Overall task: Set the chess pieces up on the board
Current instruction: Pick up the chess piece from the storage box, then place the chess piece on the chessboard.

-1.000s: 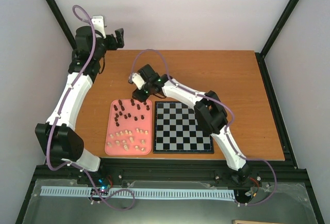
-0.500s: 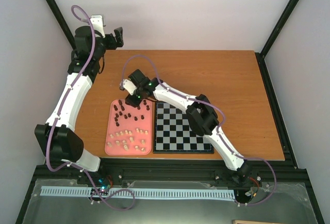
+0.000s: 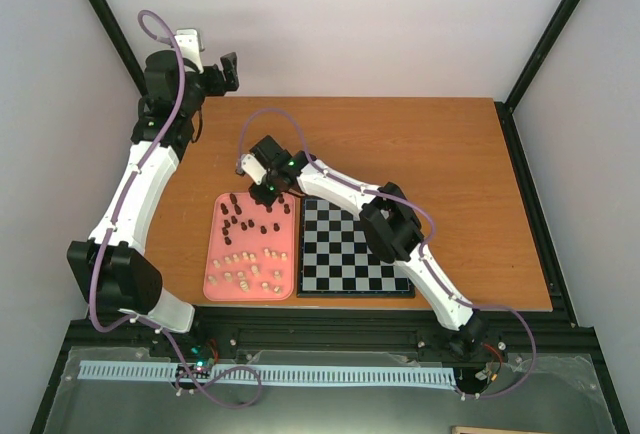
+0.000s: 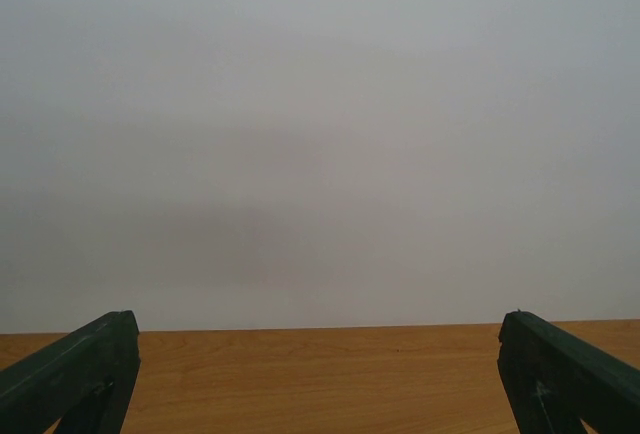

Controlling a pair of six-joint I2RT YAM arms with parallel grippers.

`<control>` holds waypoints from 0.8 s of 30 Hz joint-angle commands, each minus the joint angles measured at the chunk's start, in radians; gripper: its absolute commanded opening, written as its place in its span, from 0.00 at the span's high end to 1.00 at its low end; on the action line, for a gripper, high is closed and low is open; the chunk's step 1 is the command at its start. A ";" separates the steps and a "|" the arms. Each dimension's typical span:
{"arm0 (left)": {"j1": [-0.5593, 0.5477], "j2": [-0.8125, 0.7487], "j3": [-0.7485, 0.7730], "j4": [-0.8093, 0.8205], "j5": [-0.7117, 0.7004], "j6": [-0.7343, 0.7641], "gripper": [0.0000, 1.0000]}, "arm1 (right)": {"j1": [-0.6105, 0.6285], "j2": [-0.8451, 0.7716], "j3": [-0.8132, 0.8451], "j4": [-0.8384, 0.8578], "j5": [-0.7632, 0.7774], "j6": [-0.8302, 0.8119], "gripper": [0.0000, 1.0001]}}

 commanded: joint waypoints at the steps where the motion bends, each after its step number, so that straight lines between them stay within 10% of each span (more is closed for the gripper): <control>1: -0.003 -0.025 0.002 0.025 -0.008 0.020 0.00 | 0.001 0.019 0.031 -0.003 0.016 0.000 0.75; 24: -0.003 -0.023 0.001 0.025 -0.022 0.023 0.00 | -0.013 -0.375 -0.339 0.198 0.215 0.024 0.97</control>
